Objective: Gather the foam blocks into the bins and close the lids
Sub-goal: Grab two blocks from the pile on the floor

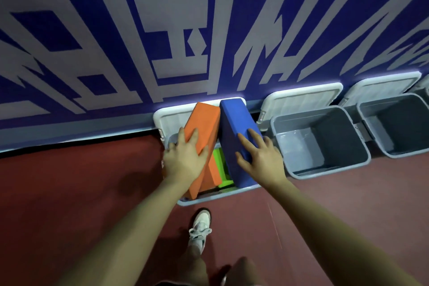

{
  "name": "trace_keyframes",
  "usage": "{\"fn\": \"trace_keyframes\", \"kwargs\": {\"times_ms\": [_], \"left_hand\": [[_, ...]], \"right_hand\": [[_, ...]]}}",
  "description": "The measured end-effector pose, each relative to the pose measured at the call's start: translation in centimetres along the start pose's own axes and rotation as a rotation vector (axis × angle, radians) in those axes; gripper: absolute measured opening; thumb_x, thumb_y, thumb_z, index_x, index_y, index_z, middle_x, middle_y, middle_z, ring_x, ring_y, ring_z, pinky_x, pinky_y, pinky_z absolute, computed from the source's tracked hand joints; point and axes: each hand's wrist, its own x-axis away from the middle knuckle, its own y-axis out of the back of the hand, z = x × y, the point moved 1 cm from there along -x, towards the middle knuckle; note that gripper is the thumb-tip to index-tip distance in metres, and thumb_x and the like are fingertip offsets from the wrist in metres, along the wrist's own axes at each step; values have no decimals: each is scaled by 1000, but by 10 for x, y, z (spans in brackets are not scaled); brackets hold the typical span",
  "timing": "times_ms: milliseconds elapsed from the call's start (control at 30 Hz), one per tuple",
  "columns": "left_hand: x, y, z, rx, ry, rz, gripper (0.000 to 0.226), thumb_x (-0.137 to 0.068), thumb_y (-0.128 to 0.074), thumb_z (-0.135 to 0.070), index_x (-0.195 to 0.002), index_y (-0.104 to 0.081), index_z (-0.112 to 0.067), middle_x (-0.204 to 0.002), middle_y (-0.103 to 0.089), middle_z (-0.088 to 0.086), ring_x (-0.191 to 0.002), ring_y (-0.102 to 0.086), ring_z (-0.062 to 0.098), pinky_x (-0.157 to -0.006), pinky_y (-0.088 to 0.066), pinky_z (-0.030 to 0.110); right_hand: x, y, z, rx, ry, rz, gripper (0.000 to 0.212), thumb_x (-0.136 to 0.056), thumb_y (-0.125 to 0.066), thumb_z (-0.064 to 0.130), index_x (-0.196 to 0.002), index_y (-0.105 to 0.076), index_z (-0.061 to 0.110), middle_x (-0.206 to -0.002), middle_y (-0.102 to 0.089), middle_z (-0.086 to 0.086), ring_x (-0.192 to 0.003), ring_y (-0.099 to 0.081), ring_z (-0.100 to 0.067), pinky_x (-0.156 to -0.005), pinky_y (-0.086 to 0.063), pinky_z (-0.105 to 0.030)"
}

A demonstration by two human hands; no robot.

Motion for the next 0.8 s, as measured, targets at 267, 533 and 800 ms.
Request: {"fn": "trace_keyframes", "kwargs": {"times_ms": [267,533,800], "left_hand": [[-78,-74,7,21,69,94,60,-94,-44,-49,-148,-32,-27,-154,-25,11,-123,-46,41,-96,-41,44],[-122,-183,14,119,253,211,58,-99,-37,-44,-151,-20,-27,-156,-20,10,-130,-38,40,-104,-33,44],[-119,-175,7,7,124,252,54,-98,-40,-38,-148,-31,-20,-153,-29,8,-134,-34,31,-107,-27,43]], "right_hand": [[-44,-90,-27,-57,-68,220,55,-82,-44,47,-123,-65,18,-126,-61,-14,-89,-62,-46,-53,-53,-44],[-55,-202,-61,-82,-107,438,61,-92,-46,57,-145,-40,27,-154,-31,-8,-130,-37,-41,-95,-40,-54],[-63,-183,-74,-97,-76,501,54,-99,-43,44,-149,-31,29,-157,-25,-6,-137,-27,-33,-105,-31,-44]]}}
